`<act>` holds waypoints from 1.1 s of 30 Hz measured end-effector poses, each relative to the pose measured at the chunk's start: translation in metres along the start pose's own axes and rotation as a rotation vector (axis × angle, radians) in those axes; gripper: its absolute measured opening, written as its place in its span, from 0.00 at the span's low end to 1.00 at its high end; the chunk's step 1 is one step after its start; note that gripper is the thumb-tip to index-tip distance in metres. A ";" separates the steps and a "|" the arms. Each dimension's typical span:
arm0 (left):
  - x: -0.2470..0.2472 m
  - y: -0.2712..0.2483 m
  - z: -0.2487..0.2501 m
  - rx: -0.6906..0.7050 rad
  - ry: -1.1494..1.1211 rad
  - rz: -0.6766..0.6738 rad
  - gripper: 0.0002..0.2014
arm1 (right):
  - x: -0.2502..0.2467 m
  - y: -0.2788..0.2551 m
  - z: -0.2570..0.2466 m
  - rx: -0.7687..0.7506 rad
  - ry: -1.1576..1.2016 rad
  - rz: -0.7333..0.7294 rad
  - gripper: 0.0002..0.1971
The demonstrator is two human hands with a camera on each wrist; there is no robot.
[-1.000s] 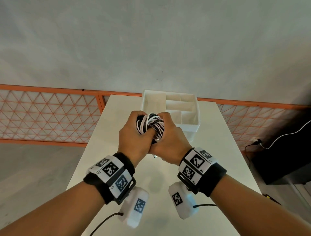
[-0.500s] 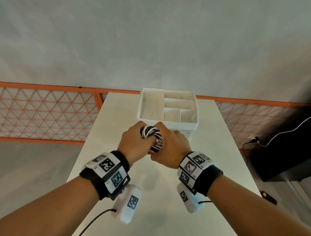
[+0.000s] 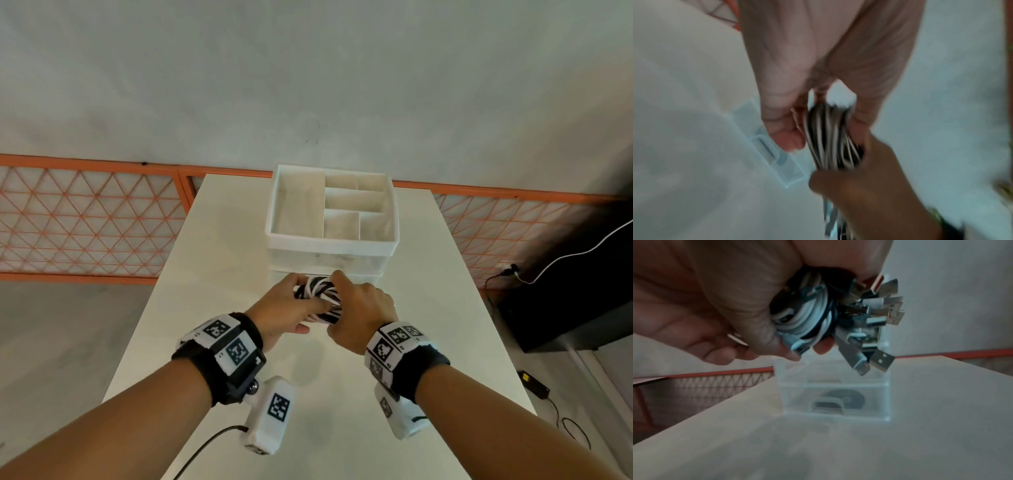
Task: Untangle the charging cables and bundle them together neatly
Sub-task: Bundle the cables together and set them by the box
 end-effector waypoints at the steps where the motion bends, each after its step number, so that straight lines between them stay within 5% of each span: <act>1: 0.003 0.003 -0.004 -0.043 -0.055 -0.074 0.22 | 0.002 0.001 0.012 0.043 -0.002 -0.007 0.26; 3: 0.008 0.013 -0.011 -0.117 -0.154 -0.141 0.22 | 0.004 0.002 0.035 0.123 -0.011 -0.017 0.27; 8: 0.027 0.047 -0.033 -0.359 -0.425 0.024 0.05 | 0.015 0.000 0.069 0.226 0.007 -0.040 0.29; 15: 0.059 0.064 -0.039 -0.527 -0.733 0.101 0.07 | 0.018 0.000 0.073 0.226 0.057 -0.049 0.32; 22: 0.052 0.050 -0.063 -0.548 -0.624 0.114 0.19 | 0.002 -0.001 0.062 0.172 0.108 -0.062 0.34; 28: 0.042 0.018 -0.093 -0.570 -0.498 0.104 0.15 | -0.036 0.023 0.035 0.032 0.114 0.043 0.36; 33: 0.034 0.000 -0.096 -0.549 -0.366 0.019 0.14 | -0.018 0.048 0.004 -0.107 -0.027 -0.047 0.36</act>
Point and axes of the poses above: each hand's wrist, its own y-axis towards the middle knuckle, its own x-axis out of the palm, z = x × y, the point moved 7 cm from there along y, towards the middle knuckle, and after that the axes turned 13 degrees about z, right-handed, at the moved point
